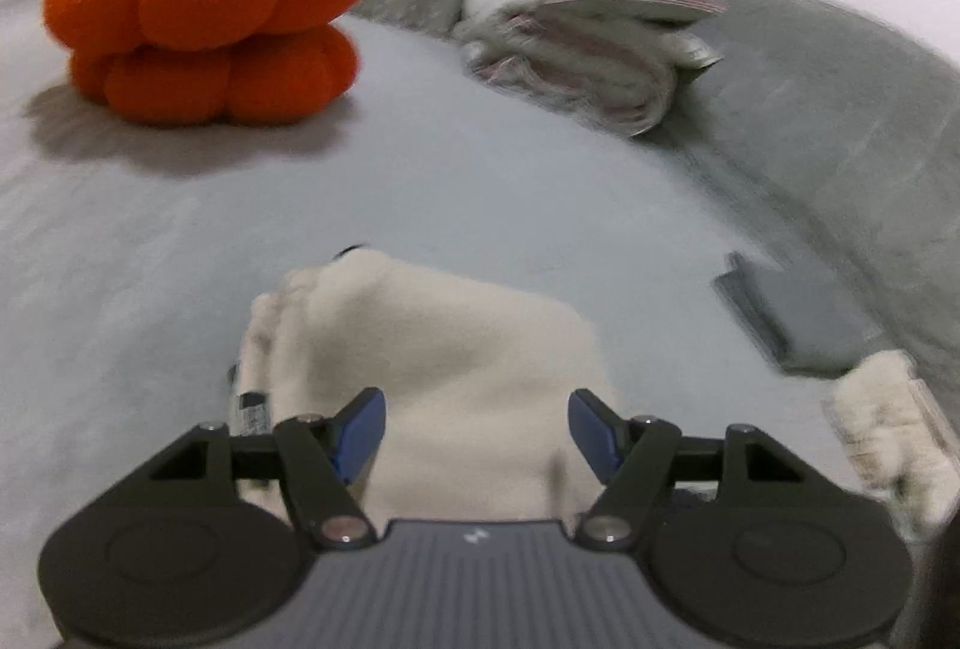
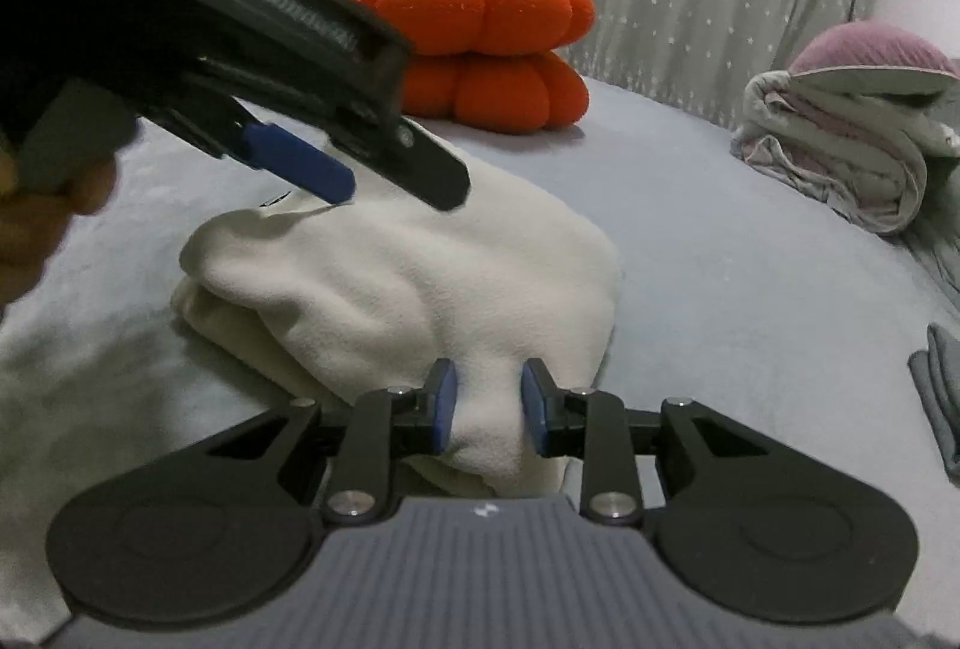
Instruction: Fold clothes
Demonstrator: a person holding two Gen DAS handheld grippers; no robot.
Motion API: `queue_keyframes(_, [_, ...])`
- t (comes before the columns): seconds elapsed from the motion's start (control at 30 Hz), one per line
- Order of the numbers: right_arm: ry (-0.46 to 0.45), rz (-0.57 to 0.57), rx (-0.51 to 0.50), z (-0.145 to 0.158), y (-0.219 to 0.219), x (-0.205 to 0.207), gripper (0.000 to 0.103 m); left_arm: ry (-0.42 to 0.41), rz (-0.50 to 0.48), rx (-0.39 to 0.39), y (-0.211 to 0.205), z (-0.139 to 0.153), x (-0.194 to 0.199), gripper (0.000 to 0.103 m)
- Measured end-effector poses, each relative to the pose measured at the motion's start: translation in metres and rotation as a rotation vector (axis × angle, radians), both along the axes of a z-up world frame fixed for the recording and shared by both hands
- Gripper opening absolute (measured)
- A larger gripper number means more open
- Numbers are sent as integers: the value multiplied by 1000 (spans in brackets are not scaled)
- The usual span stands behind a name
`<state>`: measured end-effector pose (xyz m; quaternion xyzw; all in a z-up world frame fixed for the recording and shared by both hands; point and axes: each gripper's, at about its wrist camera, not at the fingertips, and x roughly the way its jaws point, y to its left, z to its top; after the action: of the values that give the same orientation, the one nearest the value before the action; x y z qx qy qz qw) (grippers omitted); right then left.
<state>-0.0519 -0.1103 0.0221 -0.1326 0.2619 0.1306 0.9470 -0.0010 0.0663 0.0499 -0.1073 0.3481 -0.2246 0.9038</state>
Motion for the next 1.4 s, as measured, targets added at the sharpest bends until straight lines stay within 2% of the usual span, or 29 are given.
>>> queue_keyframes(0.1, [12,17,33,2,-7,5,31,24,39,47,2,-14,6,68])
queue_keyframes(0.2, [35,36,138,13,-24,13,32,32,50,78,3,-18,7,68])
queue_keyframes(0.3, [28,8,277,31,-45,20,29,46,52,70,4,-18,8,68])
queue_keyframes(0.37, [16,-33,309,39,-53,31,31,55,53,65,5,-18,9,68])
queue_keyframes(0.47, [50,-44,280,38,-47,56,31,58,56,77,2,-16,7,68])
queue_keyframes(0.57, [75,-8,244,33,-32,74,24,59,57,86,0,-16,7,68])
queue_keyframes(0.67, [142,-24,231,15,-23,91,26,59,47,85,1,-16,10,68])
queue_keyframes(0.73, [149,-30,251,7,-23,93,26,56,40,85,3,-15,9,68])
queue_keyframes(0.83, [152,-17,247,7,-23,90,26,60,46,33,10,-9,13,66])
queue_keyframes(0.97, [153,5,254,7,-28,88,26,-22,36,-66,15,10,12,66])
queue_keyframes(1.1, [134,1,266,4,-28,84,26,-38,26,-87,8,8,21,66])
queue_keyframes(1.17, [121,0,250,3,-25,81,26,-30,26,-65,1,2,27,66])
queue_keyframes(1.27, [100,0,221,3,-21,76,26,-37,36,21,-8,-6,35,65])
queue_keyframes(1.33, [91,-1,213,2,-20,74,26,-29,58,106,-15,-11,36,55])
queue_keyframes(1.4, [85,-1,209,2,-20,73,26,-25,74,160,-20,-15,35,55])
